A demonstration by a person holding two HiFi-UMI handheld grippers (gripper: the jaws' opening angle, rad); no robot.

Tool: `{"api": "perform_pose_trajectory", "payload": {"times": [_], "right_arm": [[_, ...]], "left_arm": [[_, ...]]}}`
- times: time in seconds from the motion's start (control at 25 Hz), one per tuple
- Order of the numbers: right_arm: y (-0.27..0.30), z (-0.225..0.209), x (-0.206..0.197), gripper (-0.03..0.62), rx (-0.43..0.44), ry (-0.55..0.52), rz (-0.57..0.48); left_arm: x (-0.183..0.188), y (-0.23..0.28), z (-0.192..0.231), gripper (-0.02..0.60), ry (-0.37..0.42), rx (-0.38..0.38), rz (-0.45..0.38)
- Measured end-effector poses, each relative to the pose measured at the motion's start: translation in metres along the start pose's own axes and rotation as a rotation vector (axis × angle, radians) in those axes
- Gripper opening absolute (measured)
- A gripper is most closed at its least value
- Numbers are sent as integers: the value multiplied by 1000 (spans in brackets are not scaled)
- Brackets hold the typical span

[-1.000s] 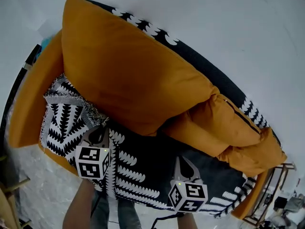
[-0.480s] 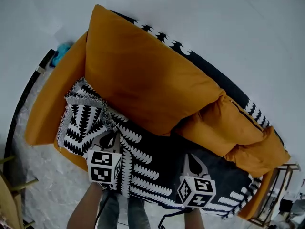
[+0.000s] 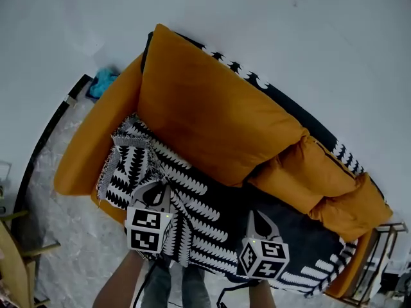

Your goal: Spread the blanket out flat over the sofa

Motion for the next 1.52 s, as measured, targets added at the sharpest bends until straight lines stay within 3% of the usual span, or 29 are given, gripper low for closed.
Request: {"api": "perform_pose_trajectory", "payload": {"times": [1.16, 1.52], "right_arm": [[-12, 119, -4, 5, 134, -139, 10], [-10, 149, 0, 5, 169, -203, 43]], "left_arm": [[-43, -104, 69, 17, -41, 113, -31], [-55, -129, 93, 17, -97, 149, -32]]}}
Point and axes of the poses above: the fingertips, and each gripper's own axes: y forward along the fingers, z to its left, x out of its top, the point moved 3 cm from there along -y, backward along the fingers, and after that the axes turned 4 degrees about y, right-handed, at the moved point
